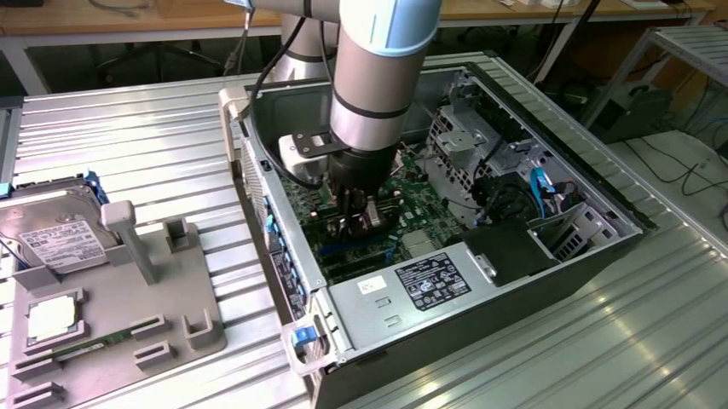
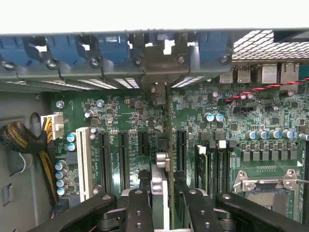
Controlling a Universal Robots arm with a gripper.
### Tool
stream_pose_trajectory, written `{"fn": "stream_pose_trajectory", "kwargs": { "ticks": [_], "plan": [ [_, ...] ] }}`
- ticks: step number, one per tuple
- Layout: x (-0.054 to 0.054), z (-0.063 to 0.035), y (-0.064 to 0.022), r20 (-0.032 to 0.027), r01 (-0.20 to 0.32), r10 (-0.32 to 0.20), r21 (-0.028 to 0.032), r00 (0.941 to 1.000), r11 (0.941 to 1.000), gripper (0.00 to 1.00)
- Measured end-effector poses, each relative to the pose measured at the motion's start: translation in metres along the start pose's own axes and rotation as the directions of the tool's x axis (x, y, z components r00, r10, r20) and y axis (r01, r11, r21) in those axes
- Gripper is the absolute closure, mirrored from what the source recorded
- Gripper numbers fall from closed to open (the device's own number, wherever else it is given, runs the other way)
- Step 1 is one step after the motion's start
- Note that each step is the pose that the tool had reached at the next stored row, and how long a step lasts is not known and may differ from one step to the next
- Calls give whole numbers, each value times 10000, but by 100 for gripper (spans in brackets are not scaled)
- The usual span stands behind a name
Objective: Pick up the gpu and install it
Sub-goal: 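Insert the gpu into the slot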
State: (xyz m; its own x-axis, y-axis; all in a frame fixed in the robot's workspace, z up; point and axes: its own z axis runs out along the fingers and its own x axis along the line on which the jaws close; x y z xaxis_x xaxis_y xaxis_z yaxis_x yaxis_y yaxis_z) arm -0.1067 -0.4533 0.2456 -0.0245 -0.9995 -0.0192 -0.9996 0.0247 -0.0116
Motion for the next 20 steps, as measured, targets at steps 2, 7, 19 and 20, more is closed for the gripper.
{"fn": "stream_pose_trajectory", "kwargs": {
  "ticks": [2, 7, 19, 20],
  "plan": [
    [1, 16, 0, -5, 0, 0, -20, 10000, 10000, 70],
    [1, 54, 0, 2, 0, 0, -21, 10000, 10000, 70],
    [1, 77, 1, 0, 0, 0, -25, 10000, 10000, 70],
    [1, 76, 1, -1, 0, 0, -25, 10000, 10000, 70]
  ]
}}
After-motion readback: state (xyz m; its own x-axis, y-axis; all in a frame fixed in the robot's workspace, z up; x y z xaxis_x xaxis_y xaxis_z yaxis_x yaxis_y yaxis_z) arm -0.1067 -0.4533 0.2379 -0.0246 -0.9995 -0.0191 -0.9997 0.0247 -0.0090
